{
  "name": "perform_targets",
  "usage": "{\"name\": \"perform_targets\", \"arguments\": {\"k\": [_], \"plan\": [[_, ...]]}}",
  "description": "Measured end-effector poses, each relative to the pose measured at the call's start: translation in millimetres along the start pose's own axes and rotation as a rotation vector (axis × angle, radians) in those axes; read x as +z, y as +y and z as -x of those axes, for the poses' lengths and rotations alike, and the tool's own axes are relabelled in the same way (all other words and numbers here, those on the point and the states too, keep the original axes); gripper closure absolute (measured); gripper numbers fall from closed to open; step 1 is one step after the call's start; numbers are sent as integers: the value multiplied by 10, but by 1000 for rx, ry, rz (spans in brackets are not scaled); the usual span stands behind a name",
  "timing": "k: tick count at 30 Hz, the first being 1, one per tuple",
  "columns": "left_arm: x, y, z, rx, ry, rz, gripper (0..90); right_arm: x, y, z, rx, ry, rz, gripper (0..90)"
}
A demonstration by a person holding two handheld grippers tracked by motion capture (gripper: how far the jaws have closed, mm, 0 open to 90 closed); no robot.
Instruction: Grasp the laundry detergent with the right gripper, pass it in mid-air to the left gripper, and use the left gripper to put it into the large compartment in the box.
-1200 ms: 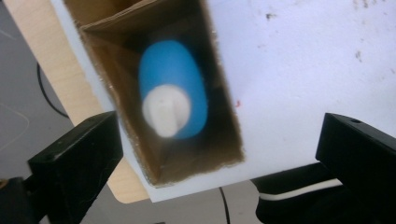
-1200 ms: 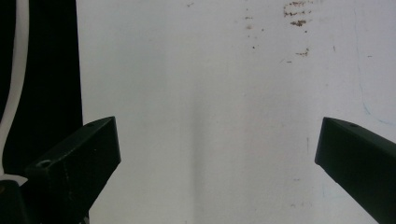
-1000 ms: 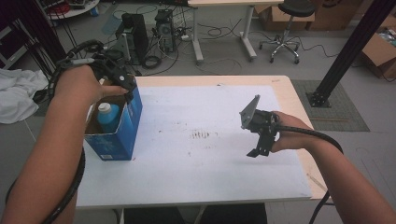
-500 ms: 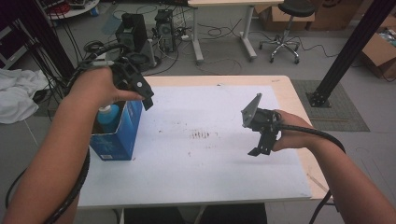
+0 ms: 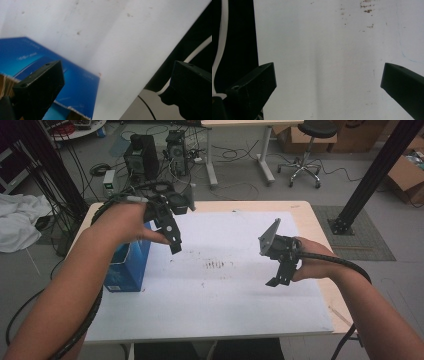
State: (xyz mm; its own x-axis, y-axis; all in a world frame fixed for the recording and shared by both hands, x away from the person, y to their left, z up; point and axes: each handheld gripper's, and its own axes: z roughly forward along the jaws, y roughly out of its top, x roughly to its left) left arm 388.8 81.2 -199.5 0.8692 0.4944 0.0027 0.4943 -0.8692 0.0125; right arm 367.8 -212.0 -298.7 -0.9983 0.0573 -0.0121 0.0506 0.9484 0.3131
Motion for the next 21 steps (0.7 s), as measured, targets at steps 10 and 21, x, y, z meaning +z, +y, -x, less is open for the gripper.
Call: {"name": "perform_targets", "arguments": {"k": [10, 21], "plan": [[247, 80, 310, 306, -35, -51, 1, -39, 6, -2, 4, -7, -18, 0], [320, 156, 416, 371, -39, -41, 1, -58, 35, 16, -2, -2, -40, 0]]}}
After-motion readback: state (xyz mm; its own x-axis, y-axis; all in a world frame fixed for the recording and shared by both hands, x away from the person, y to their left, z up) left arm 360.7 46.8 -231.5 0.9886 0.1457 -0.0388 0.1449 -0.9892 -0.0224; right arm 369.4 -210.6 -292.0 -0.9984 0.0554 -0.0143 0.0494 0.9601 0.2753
